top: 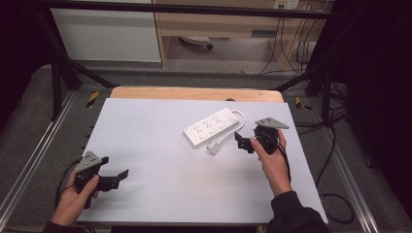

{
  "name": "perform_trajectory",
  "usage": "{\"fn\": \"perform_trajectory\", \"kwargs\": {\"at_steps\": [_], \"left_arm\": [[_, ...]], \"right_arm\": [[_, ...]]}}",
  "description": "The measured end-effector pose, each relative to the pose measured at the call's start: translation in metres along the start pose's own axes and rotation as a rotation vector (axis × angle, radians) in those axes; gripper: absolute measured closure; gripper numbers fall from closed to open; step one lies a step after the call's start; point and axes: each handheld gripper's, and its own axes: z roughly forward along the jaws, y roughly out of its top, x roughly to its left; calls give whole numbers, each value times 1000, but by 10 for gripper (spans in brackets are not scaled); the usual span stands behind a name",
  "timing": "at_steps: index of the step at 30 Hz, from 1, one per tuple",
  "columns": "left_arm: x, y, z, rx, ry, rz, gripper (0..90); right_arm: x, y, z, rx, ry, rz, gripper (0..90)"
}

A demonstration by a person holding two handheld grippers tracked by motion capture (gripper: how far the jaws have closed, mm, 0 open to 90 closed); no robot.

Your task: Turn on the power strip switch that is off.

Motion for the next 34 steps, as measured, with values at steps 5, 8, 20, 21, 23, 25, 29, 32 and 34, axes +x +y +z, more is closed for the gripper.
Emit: {"fn": "perform_trajectory", "kwargs": {"at_steps": [5, 8, 20, 21, 23, 25, 29, 32, 34], "left_arm": [[0, 0, 0, -3, -1, -3, 70], [0, 0, 0, -1, -1, -7, 70], [1, -1, 0, 0, 7, -15, 71], [1, -1, 0, 2, 7, -15, 70], [1, -1, 0, 3, 5, -15, 70], [0, -1, 0, 4, 4, -15, 70], [0, -1, -1, -2, 5, -11, 70], [0, -1, 0, -4, 6, -12, 71], [1, 0, 0, -2, 9, -4, 70]], "right_arm": [[-8, -10, -16, -28, 0, 20, 48], [-15, -18, -24, -42, -1, 21, 49], [-26, -52, -50, -61, 12, -3, 57], [-27, -55, -51, -60, 11, -1, 59], [-29, -63, -53, -66, 17, 27, 71], [-31, -71, -53, -67, 13, 44, 72], [-31, -82, -51, -19, -10, 29, 72], [-32, -87, -46, 32, -28, 25, 69], [-32, -91, -39, 76, -44, 6, 69]]}}
